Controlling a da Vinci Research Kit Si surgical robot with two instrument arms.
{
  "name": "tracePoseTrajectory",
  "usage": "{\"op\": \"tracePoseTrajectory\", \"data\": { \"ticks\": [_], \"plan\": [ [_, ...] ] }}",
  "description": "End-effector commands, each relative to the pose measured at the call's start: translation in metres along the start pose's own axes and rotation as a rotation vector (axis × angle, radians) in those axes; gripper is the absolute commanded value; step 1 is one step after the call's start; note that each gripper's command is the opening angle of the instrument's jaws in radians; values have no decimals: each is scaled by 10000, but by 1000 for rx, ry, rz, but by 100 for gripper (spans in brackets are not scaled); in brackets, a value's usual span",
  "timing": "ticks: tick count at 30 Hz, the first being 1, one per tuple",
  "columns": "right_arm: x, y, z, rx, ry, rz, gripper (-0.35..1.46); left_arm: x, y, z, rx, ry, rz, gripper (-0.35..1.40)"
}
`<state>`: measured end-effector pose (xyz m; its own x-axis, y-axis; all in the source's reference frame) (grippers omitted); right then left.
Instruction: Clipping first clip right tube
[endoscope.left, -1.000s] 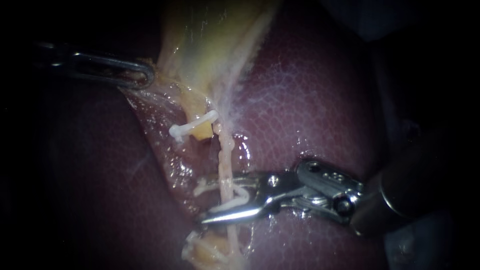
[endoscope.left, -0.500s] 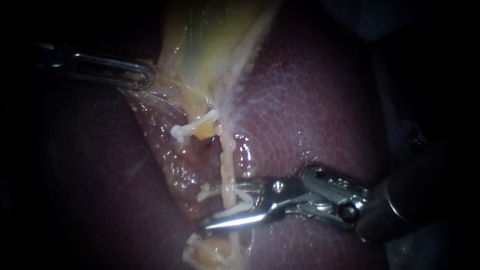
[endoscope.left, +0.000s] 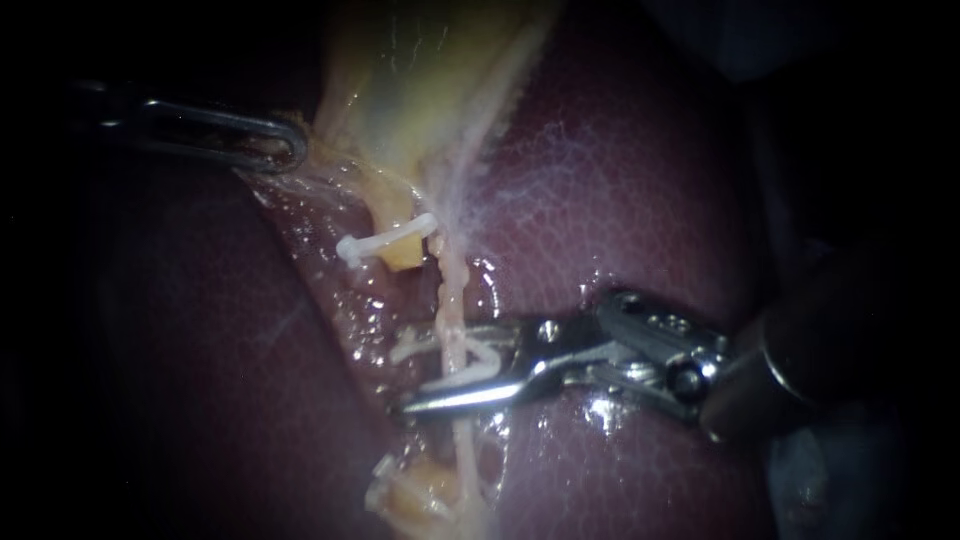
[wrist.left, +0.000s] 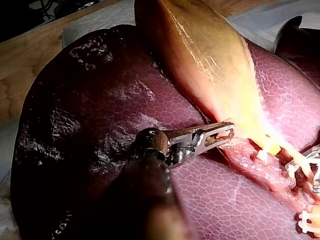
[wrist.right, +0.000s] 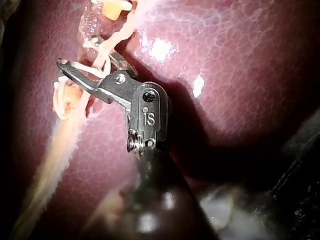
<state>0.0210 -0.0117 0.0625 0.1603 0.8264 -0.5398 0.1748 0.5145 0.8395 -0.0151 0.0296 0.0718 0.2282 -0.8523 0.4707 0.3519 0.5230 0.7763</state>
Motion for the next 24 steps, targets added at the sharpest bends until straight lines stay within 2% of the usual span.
{"op": "tracePoseTrajectory", "data": {
  "ticks": [1, 4, 10, 20, 24],
  "plan": [
    [-1, 3, -2, -6, 3, 0, 50, 0, 0, 0, 0, 0, 0, -35],
    [-1, 10, -4, -29, 7, -4, 49, 0, 0, 0, 0, 0, 0, -35],
    [-4, 21, -6, -100, -38, -32, 49, 0, 0, 0, 0, 0, 0, -35],
    [3, 43, -14, -231, -22, -80, 50, 0, 0, 1, -1, 0, 0, -35],
    [5, 49, -15, -239, -19, -79, 50, 0, 0, 1, -1, 0, 0, -35]
  ]
}}
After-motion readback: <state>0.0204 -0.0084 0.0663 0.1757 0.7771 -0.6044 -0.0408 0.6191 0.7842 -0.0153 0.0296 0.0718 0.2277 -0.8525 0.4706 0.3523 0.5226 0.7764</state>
